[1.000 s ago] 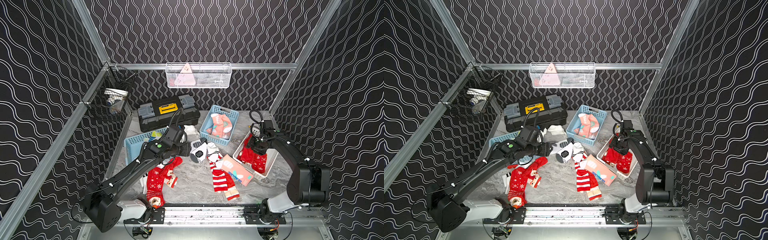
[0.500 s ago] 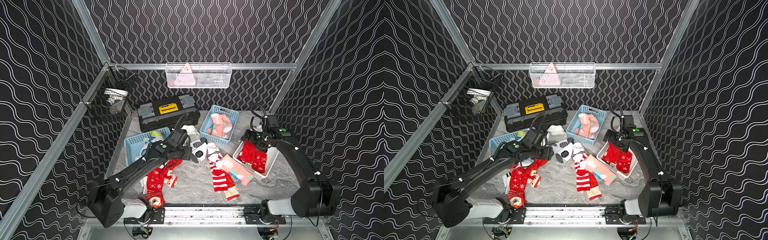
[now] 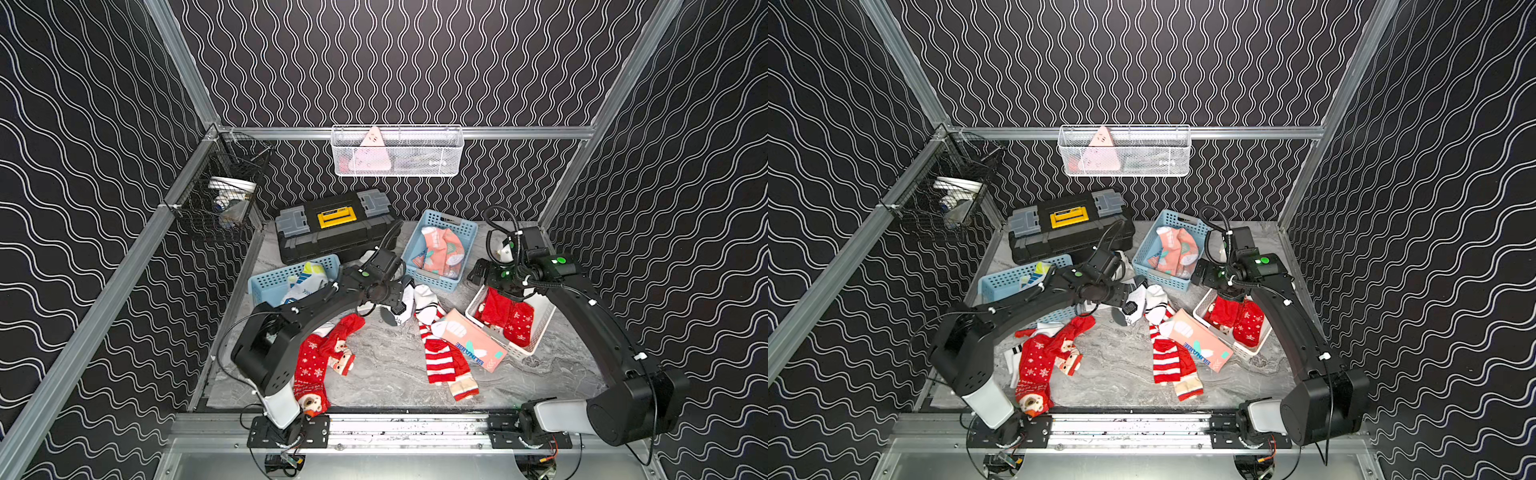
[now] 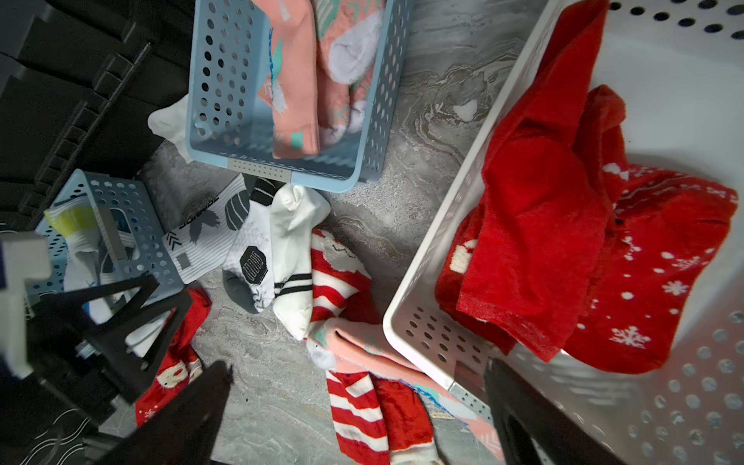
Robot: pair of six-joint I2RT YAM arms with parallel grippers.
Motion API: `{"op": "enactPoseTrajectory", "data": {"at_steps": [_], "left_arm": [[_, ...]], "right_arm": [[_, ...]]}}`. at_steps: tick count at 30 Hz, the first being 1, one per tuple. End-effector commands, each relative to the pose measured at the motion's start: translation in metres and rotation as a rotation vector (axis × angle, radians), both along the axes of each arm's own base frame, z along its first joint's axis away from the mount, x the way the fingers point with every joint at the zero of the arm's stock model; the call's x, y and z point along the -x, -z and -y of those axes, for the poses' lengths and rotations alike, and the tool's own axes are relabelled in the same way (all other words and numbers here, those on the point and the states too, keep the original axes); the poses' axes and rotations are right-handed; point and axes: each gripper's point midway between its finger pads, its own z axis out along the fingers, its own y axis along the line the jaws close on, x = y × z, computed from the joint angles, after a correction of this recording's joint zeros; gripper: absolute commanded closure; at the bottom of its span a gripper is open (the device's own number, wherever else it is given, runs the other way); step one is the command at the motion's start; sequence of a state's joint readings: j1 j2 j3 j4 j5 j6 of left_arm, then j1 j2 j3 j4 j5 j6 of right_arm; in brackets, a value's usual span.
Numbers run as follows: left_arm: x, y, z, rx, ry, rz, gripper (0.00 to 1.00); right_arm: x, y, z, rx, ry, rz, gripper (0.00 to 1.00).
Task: Sort the socks into the basket by color
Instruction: Pick up the sock at the center of the board.
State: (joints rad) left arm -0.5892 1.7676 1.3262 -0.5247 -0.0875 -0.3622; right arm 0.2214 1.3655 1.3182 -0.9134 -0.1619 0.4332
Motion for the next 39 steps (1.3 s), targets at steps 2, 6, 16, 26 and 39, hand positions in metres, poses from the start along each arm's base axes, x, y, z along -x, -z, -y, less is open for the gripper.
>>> {"op": "enactPoseTrajectory", "data": {"at_steps": [2, 6, 16, 26, 39], "left_arm": [[-0.02, 0.015, 0.005, -0.086, 0.052, 0.012, 0.23], [-0.029, 0.034, 0.004, -0.134, 0.077, -0.01, 0.2], [-0.041, 0.073, -0.012, -0.193, 0.085, -0.083, 0.17], [-0.031, 0.104, -0.022, -0.176, 0.106, -0.189, 0.3], [-0.021, 0.101, -0.02, -0.104, 0.093, -0.201, 0.82]], "right_arm": [[0.003, -0.001, -0.003, -0.012, -0.013, 0.001, 0.0], [0.003, -0.001, -0.003, -0.016, -0.017, 0.003, 0.0], [0.004, 0.006, 0.002, -0.007, -0.013, -0.012, 0.0], [0.002, 0.012, 0.002, -0.007, -0.011, -0.025, 0.0], [0.002, 0.012, 0.001, -0.01, -0.018, -0.024, 0.0]]}}
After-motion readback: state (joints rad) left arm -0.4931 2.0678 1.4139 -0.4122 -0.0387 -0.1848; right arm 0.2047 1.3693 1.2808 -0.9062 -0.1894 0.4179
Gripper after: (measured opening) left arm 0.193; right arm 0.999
